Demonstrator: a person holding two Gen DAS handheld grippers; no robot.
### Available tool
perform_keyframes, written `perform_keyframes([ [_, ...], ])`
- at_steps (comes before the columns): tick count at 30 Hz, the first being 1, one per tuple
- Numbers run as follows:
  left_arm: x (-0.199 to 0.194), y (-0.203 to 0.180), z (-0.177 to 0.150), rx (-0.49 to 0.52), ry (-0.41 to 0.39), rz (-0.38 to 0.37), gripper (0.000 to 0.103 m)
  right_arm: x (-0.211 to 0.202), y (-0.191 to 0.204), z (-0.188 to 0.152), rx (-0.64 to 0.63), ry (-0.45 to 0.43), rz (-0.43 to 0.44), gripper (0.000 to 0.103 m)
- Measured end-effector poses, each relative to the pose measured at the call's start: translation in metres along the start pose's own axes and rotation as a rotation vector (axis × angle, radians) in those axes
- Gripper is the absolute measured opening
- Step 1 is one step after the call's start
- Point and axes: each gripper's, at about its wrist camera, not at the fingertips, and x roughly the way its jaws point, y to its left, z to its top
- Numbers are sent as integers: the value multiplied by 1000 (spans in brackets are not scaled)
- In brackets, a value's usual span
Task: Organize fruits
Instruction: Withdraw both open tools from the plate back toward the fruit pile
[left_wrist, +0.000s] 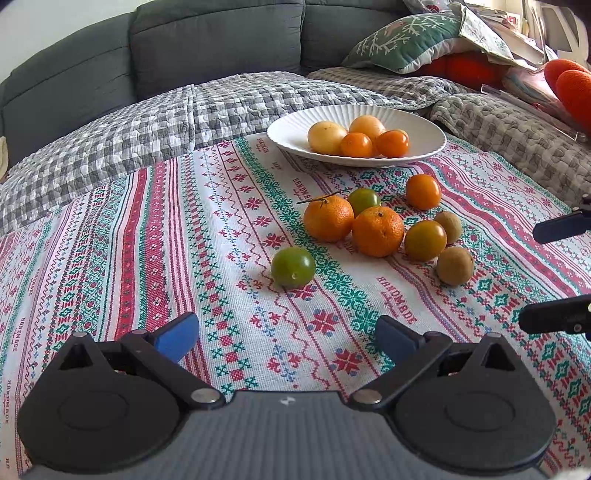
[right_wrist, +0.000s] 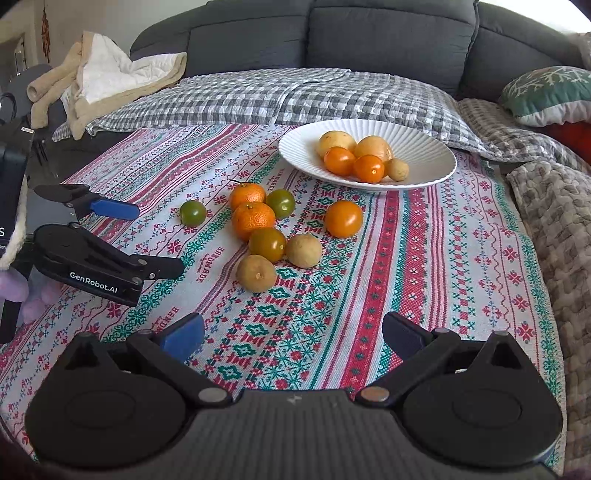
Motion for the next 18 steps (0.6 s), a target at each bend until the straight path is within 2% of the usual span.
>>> perform_keyframes([
  [4,3,0,-2,-15,-37,-12,95,13,5,-6,21,16,1,103],
  [9,6,-3,3,-8,-45,-12,94,22,16,-9,-34,-33,-49,103],
  [13,8,-7,9,-8,-55,-16,84,27,20,-4,-24,-44,-57,103],
  [18,14,-7,15,-27,-54,-48,69,33,25,4,-26,-48,-69,96],
])
